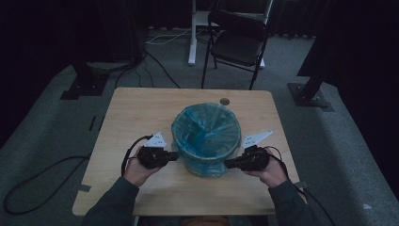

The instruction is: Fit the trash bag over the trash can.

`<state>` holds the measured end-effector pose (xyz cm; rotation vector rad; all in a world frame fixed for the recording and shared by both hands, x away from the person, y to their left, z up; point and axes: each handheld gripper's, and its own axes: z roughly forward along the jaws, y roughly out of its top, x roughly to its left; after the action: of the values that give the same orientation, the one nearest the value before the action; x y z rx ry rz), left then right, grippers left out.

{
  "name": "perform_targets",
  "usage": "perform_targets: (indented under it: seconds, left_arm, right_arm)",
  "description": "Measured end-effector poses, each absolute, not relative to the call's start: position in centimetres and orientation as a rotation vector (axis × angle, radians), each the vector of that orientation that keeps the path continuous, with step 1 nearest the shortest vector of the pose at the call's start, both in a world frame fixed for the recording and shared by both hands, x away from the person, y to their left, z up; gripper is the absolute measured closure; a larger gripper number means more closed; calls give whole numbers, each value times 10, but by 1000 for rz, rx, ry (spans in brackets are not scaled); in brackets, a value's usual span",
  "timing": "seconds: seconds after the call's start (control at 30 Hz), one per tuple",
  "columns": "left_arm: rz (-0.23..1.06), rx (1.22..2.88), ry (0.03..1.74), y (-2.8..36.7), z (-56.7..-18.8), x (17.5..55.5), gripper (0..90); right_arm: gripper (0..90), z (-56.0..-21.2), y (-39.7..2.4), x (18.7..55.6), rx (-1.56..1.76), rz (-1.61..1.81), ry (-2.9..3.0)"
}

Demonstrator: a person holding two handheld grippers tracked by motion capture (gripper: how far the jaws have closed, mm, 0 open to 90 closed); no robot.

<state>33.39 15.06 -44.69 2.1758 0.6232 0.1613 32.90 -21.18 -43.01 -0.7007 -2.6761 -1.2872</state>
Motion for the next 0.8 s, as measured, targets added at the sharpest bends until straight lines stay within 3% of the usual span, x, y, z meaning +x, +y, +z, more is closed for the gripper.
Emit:
perform_targets:
  seconds: [0.4, 0.5, 0.8]
  left_arm:
    - [149, 2153, 700, 161, -451, 341, 851]
    - [168, 2129, 710, 168, -445, 339, 812]
    - [191, 2071, 716, 178, -432, 336, 743]
  right_arm:
    - [890, -439, -214, 333, -726, -1238, -2690]
    - [791, -434, -218, 330, -724, -1285, -2681]
    - [691, -414, -234, 324, -715, -1414, -2671]
